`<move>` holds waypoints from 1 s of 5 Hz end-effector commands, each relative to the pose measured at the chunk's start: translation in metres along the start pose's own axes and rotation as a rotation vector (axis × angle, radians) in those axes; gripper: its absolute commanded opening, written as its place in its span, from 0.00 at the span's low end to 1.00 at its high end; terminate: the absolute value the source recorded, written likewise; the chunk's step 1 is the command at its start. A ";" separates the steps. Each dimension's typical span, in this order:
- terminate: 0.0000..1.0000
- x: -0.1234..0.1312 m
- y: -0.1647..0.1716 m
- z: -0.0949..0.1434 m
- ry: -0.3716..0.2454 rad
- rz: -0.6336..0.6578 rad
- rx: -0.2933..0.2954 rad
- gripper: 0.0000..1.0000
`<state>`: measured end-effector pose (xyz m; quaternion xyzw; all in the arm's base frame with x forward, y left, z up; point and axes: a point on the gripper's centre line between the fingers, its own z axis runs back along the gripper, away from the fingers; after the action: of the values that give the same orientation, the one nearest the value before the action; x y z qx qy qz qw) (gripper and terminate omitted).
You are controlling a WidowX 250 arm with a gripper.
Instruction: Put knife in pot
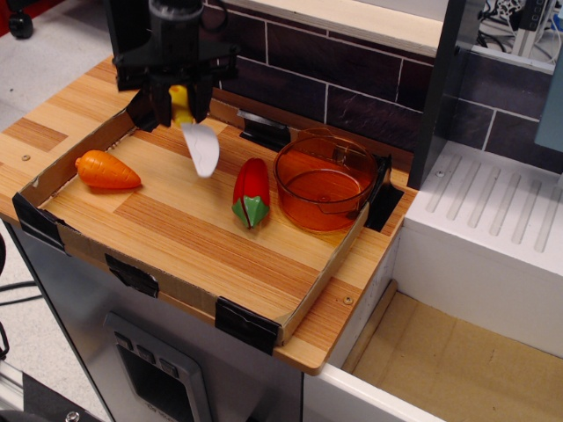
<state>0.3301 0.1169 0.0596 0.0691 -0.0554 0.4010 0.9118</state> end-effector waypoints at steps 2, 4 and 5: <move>0.00 -0.037 -0.045 0.057 0.084 -0.013 -0.123 0.00; 0.00 -0.072 -0.085 0.042 0.109 -0.062 -0.135 0.00; 0.00 -0.079 -0.091 0.032 0.119 -0.047 -0.126 0.00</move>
<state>0.3459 -0.0191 0.0546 -0.0063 -0.0055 0.3766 0.9263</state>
